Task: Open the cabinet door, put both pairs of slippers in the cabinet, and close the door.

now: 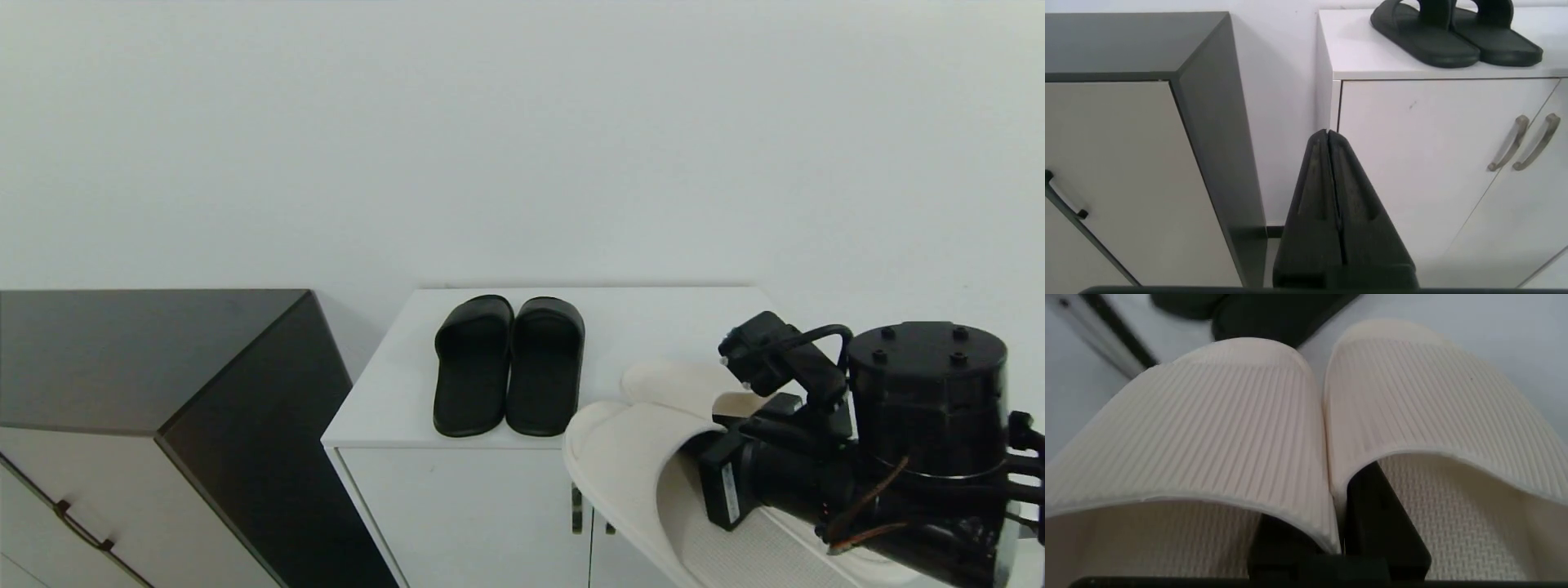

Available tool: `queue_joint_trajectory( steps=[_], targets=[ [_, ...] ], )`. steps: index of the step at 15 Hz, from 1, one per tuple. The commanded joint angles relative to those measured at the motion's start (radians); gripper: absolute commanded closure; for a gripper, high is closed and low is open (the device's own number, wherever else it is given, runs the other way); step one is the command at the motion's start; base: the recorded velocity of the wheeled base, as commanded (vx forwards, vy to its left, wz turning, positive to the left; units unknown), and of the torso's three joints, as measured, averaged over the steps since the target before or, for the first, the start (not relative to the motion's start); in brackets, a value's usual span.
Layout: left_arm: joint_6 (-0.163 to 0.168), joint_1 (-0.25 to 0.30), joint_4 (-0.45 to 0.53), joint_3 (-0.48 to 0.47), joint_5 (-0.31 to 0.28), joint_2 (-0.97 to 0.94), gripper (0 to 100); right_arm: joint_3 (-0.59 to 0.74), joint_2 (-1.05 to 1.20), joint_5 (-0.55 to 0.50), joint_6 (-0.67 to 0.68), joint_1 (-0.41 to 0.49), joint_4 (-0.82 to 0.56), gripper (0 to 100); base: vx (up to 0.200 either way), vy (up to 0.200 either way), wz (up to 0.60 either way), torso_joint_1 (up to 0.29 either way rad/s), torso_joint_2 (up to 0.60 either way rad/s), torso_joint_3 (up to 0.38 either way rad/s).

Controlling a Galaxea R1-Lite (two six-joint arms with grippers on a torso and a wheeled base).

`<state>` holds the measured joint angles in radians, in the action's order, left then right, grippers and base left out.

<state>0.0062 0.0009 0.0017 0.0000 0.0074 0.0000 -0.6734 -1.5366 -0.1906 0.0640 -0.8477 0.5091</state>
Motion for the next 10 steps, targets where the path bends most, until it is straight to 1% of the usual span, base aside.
queue_joint_trajectory(
  steps=[1,4,10],
  targets=[
    [0.000,0.001,0.000,0.000,0.000,0.000,100,0.006,0.085,0.023,0.000,-0.019,-0.040,100,0.000,0.000,0.00,0.000,0.00,0.000],
    [0.000,-0.001,0.000,0.000,0.000,0.000,100,0.015,0.090,0.036,-0.001,-0.019,-0.044,100,0.000,0.000,0.00,0.000,0.00,0.000],
    [-0.002,0.001,0.000,0.000,0.000,0.002,100,0.041,0.095,0.037,-0.004,-0.021,-0.038,100,-0.200,0.000,0.00,0.004,0.00,0.003]
  ],
)
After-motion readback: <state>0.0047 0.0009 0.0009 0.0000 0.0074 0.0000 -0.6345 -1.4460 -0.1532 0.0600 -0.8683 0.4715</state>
